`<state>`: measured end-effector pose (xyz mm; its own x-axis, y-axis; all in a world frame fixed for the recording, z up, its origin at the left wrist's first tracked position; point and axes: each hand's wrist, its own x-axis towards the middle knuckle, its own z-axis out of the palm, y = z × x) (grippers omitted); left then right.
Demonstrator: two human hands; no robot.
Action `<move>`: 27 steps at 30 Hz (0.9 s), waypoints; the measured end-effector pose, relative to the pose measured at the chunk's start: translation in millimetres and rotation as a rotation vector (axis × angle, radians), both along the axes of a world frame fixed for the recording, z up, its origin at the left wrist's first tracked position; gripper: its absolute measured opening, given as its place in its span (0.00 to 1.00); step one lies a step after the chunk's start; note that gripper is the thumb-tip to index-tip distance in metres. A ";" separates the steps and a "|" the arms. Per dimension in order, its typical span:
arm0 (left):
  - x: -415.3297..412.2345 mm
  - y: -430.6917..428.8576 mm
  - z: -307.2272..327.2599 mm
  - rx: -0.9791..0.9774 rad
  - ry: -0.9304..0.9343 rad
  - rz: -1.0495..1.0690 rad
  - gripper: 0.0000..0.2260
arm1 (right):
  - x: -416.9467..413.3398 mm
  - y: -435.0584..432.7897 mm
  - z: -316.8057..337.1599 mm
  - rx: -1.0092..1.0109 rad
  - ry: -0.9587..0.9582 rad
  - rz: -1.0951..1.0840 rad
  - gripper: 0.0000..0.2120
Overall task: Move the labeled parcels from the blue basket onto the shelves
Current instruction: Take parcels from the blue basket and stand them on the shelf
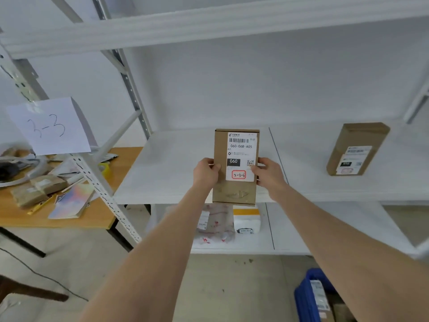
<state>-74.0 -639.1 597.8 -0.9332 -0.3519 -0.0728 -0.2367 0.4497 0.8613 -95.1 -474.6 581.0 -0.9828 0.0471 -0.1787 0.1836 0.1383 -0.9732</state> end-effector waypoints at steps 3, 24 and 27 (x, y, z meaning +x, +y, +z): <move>-11.8 24.0 -5.2 0.026 0.003 -0.036 0.15 | -3.2 22.7 -2.0 0.036 0.013 -0.052 0.17; -104.9 178.1 -43.7 0.160 0.025 -0.053 0.18 | -95.2 163.8 -42.7 0.049 0.060 -0.199 0.22; -116.1 185.8 -52.7 0.205 0.025 -0.019 0.18 | -107.8 165.6 -51.6 0.027 0.036 -0.190 0.25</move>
